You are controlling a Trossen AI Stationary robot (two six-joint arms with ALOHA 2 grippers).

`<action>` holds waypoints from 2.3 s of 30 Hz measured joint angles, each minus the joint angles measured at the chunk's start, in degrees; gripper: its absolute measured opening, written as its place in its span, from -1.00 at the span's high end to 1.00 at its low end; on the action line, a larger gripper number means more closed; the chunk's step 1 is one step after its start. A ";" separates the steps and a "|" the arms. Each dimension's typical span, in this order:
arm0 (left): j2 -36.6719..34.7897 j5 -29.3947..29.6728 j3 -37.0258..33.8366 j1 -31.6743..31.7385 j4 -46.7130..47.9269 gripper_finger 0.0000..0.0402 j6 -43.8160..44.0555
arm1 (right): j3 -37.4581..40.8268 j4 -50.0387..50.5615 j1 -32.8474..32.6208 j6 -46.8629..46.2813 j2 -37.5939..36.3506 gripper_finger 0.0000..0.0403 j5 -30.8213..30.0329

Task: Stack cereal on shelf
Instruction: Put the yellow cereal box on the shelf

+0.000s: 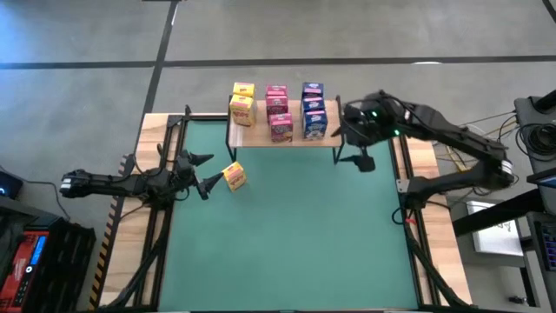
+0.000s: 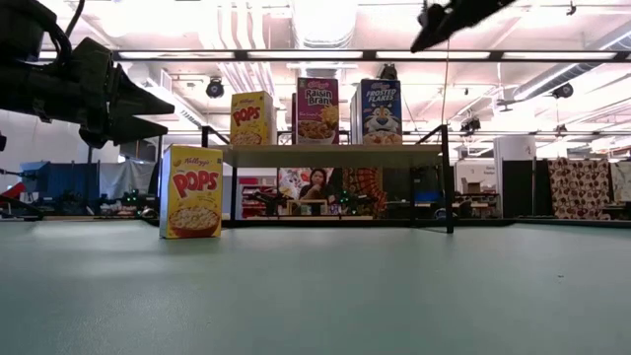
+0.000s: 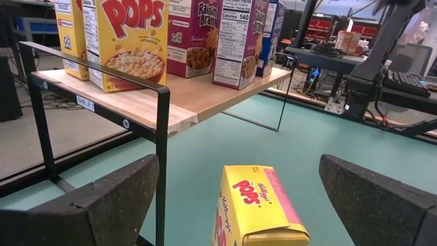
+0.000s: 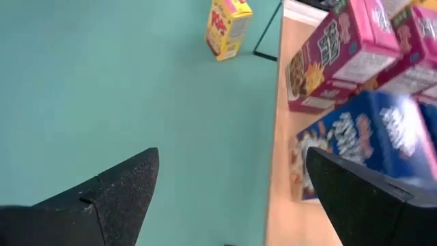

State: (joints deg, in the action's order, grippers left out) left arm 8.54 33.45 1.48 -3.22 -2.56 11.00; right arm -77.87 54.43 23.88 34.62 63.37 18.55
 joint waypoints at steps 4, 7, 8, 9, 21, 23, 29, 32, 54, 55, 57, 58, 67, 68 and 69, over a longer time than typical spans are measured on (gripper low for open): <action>0.00 0.00 0.00 0.00 0.00 -0.93 -0.02 | 12.49 -9.80 0.00 -4.24 -7.98 -0.78 0.17; 0.02 0.00 0.00 0.00 0.02 -0.93 0.00 | 21.21 -17.51 0.00 -5.98 -13.52 -0.78 1.12; 0.01 0.00 0.00 0.00 0.02 -0.93 -0.01 | 23.89 -20.06 0.00 -6.10 -15.23 -0.78 1.94; 0.01 0.00 0.00 0.00 0.01 -0.93 0.00 | 26.38 -22.40 0.00 -6.08 -16.87 -0.78 2.82; 0.02 0.00 0.00 0.00 0.00 -0.93 -0.01 | 50.51 -45.55 0.00 -8.58 -33.31 -0.78 3.93; 0.02 0.00 0.00 0.00 0.02 -0.93 -0.01 | 53.53 -48.77 0.00 -8.66 -35.10 -0.78 3.93; 0.01 0.00 0.01 0.00 0.01 -0.93 0.00 | 61.74 -57.37 0.00 -8.47 -38.17 -0.78 3.93; 0.01 0.00 0.01 0.00 0.01 -0.93 0.00 | 66.04 -62.30 0.00 -7.26 -39.37 -0.78 4.04; 0.00 0.00 0.00 0.00 0.01 -0.93 -0.01 | 77.10 -77.83 0.02 -8.40 -42.64 -0.78 3.96; 0.00 0.00 0.01 0.00 0.02 -0.93 0.00 | 77.10 -77.83 0.02 -9.17 -42.62 -0.78 3.96; 0.01 0.00 0.00 0.00 0.01 -0.93 0.00 | 77.10 -77.83 0.02 -10.48 -42.64 -0.78 3.96; 0.00 0.00 0.01 0.00 0.01 -0.93 -0.01 | 77.10 -77.83 0.02 -11.01 -42.64 -0.78 3.95; 0.00 0.00 0.00 0.00 0.00 -0.93 -0.02 | 77.12 -77.72 0.02 -11.69 -42.62 -0.78 3.94; 0.00 0.00 0.00 0.00 0.01 -0.93 -0.02 | 77.12 -77.73 0.02 -11.64 -42.62 -0.78 3.96; 0.01 -0.01 0.01 0.00 0.02 -0.93 -0.01 | 77.12 -77.73 0.02 -11.65 -42.62 -0.78 3.95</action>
State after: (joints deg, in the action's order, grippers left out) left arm 8.54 33.44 1.48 -3.22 -2.55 10.99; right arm -0.75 -23.31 23.90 22.97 20.75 22.50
